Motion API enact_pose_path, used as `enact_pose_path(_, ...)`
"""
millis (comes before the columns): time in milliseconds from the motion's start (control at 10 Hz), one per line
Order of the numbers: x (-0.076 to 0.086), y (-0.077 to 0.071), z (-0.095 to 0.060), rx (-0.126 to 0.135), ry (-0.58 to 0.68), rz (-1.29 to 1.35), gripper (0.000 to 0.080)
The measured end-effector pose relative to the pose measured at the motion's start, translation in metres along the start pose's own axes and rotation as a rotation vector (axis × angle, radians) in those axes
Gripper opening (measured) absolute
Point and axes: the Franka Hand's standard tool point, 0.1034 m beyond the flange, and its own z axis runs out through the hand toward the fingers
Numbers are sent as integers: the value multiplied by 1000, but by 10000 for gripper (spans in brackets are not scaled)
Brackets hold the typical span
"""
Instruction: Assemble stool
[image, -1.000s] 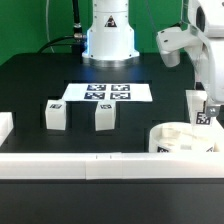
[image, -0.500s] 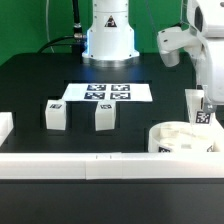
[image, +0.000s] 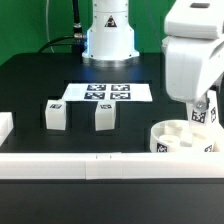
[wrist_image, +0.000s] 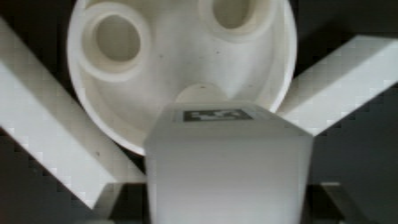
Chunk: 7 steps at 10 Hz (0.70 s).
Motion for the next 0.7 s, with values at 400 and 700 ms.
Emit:
enact_pose_path(400,0,1,0,-2,3,275,337)
enact_pose_path(700,0,2,-1,2,25,582,337)
